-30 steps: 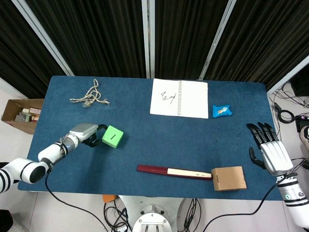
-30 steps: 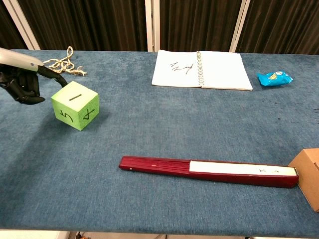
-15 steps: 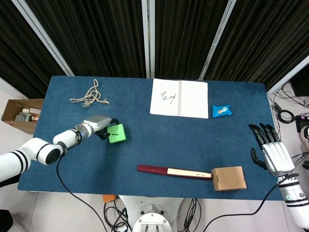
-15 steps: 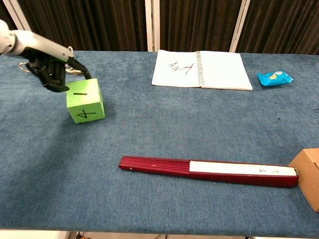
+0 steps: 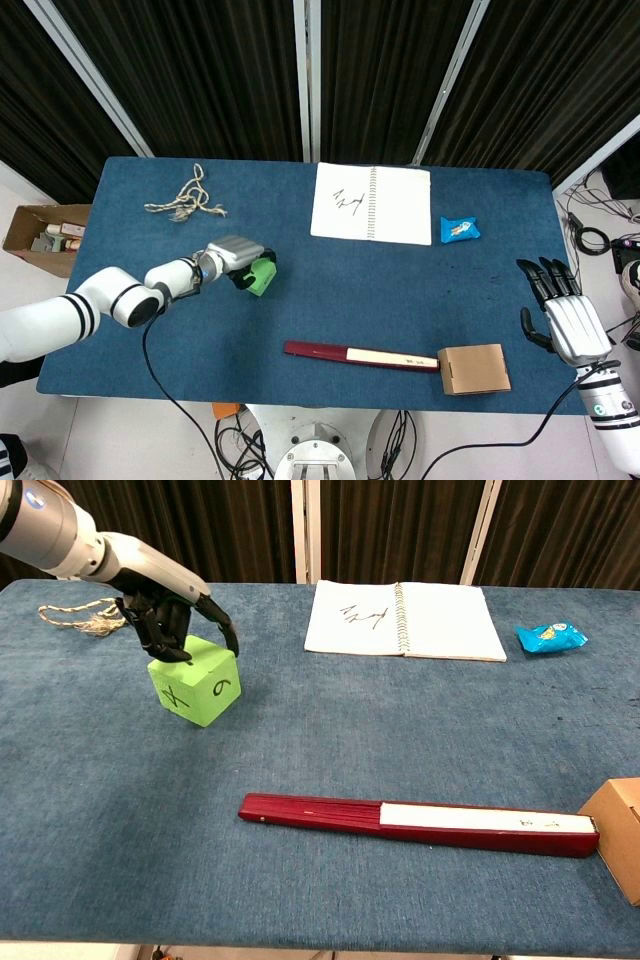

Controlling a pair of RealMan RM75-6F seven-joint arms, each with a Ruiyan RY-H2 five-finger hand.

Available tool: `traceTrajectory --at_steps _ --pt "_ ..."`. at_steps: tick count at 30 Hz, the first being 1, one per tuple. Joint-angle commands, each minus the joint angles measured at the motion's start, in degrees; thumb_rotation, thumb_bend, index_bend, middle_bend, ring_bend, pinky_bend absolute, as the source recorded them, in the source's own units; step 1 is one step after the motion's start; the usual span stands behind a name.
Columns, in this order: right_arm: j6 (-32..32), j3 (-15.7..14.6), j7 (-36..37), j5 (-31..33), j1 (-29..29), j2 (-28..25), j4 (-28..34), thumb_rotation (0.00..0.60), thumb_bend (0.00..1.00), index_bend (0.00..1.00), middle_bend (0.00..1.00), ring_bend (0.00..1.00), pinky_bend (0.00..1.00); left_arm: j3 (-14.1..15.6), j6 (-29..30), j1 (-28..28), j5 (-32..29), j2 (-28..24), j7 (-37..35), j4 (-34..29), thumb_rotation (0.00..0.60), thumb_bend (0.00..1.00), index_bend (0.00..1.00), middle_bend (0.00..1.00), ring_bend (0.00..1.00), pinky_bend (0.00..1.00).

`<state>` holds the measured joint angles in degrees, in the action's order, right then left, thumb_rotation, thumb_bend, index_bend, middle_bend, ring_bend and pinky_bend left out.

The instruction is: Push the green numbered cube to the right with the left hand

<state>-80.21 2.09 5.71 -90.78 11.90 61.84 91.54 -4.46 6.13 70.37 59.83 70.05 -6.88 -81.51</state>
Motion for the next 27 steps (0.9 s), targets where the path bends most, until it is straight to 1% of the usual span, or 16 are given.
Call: traceTrajectory --at_steps 1,8,15,22,27 --pt "0.0 0.0 0.2 -0.1 0.0 0.0 -0.1 0.6 0.57 0.0 0.13 0.0 0.0 1.3 0.7 1.2 0.5 -0.7 0.6 -1.9 0.6 0.52 0.18 0.92 0.95 1.0" --pt "0.0 -0.2 1.1 -0.3 0.0 0.1 -0.6 0.6 0.58 0.0 0.13 0.0 0.0 5.4 3.3 3.7 -0.1 -2.4 2.2 -5.6 0.6 0.52 0.18 0.92 0.95 1.0" --pt "-0.1 -0.3 1.8 -0.7 -0.1 0.2 -1.0 0.6 0.57 0.01 0.13 0.0 0.0 10.0 6.3 6.2 -2.0 -4.0 4.9 -9.6 0.6 0.52 0.18 0.92 0.95 1.0" --pt "-0.2 -0.5 2.2 -1.0 -0.1 0.3 -1.1 0.6 0.58 0.0 0.13 0.0 0.0 14.7 10.5 8.7 -4.4 -5.7 9.4 -15.2 0.6 0.52 0.18 0.92 0.95 1.0" --pt "-0.4 -0.6 2.3 -1.2 -0.2 0.3 -1.0 0.6 0.58 0.0 0.13 0.0 0.0 17.2 13.9 10.1 -6.8 -6.5 12.5 -18.5 0.6 0.52 0.18 0.92 0.95 1.0"
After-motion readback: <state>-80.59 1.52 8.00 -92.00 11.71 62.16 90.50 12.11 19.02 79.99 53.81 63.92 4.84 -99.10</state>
